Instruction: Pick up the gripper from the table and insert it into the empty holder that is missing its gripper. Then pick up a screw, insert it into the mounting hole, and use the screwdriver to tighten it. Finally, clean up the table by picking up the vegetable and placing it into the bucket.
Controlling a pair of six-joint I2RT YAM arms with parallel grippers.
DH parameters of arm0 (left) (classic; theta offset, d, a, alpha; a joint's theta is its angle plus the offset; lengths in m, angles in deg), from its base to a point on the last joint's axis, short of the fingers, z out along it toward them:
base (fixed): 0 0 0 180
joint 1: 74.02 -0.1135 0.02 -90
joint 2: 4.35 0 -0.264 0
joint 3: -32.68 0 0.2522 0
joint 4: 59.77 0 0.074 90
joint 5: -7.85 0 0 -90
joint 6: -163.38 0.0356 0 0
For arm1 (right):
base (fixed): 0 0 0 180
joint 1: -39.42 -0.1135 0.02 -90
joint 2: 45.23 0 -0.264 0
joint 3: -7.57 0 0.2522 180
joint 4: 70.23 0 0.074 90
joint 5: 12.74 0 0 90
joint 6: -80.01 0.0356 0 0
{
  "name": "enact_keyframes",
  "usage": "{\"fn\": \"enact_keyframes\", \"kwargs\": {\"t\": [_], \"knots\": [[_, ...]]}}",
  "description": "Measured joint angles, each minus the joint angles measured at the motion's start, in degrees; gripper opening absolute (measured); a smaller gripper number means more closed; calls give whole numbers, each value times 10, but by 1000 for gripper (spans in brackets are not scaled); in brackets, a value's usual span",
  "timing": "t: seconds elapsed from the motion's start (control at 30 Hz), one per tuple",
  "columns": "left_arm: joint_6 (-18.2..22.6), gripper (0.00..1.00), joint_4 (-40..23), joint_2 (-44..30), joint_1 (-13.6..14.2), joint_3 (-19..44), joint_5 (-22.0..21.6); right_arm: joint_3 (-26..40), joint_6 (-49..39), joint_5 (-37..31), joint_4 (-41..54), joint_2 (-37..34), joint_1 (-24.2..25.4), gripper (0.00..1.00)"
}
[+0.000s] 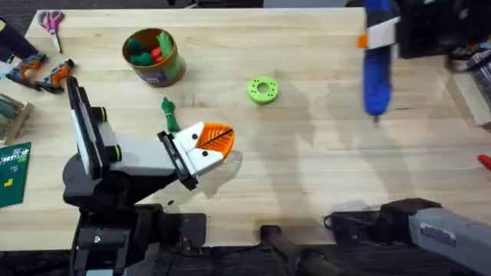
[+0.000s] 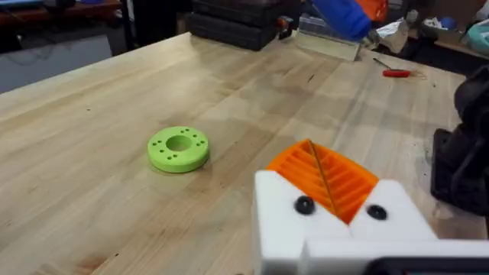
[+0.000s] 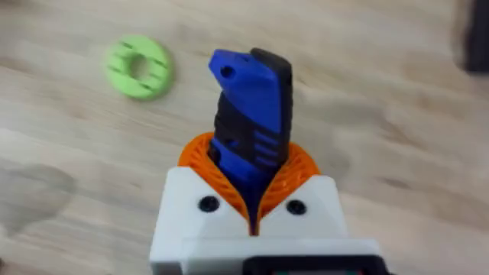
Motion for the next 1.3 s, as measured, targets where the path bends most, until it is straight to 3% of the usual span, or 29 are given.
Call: {"fn": "enact_keyframes", "kwargs": {"t": [0.2,0.3,0.6,0.9,1.3], "knots": [[0,9,0,0,0,0,0,-141,99,4,-234,99,-123,26],[0,9,0,0,0,0,0,-171,134,14,-325,109,-169,26],[0,9,0,0,0,0,0,-179,147,157,-553,73,-264,26],[0,9,0,0,0,0,0,-179,139,286,-703,48,-300,26],[0,9,0,0,0,0,0,-179,77,357,-848,-12,-381,26]]}}
